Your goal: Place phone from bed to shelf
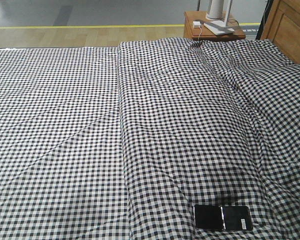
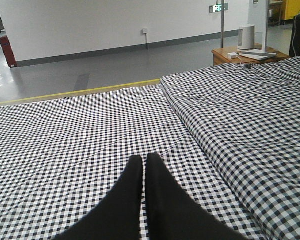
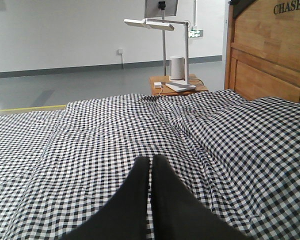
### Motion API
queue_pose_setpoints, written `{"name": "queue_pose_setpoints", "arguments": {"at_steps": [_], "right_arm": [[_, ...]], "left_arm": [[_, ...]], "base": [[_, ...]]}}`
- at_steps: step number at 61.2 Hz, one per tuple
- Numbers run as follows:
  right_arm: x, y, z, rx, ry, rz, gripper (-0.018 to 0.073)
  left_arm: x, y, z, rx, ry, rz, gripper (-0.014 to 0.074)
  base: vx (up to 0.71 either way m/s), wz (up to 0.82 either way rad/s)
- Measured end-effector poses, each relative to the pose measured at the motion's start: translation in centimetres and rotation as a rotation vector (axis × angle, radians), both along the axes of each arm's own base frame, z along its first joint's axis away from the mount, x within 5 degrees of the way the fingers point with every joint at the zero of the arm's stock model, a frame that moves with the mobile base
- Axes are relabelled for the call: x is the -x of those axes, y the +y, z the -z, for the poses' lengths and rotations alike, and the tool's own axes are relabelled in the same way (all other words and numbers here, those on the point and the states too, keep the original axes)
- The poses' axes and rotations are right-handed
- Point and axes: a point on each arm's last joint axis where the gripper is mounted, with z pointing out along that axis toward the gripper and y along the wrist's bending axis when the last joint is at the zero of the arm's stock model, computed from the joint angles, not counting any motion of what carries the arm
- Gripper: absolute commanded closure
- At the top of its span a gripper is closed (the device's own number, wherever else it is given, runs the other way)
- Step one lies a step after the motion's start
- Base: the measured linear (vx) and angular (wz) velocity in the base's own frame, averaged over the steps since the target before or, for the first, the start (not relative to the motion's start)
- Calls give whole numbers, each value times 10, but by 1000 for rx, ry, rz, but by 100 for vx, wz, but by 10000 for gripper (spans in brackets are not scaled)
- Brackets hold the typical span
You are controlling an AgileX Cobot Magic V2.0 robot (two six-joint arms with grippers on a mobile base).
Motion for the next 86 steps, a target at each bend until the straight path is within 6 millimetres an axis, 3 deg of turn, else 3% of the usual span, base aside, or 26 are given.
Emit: {"name": "queue_pose_setpoints", "arguments": {"at_steps": [73, 86], "right_arm": [[0, 0, 0, 0, -3, 0, 569], [0, 0, -8, 5, -92, 0, 569]], "left_arm": [[0, 0, 0, 0, 0, 0, 595], [0, 0, 0, 0, 0, 0, 595]], "base": [[0, 0], [0, 0]]}}
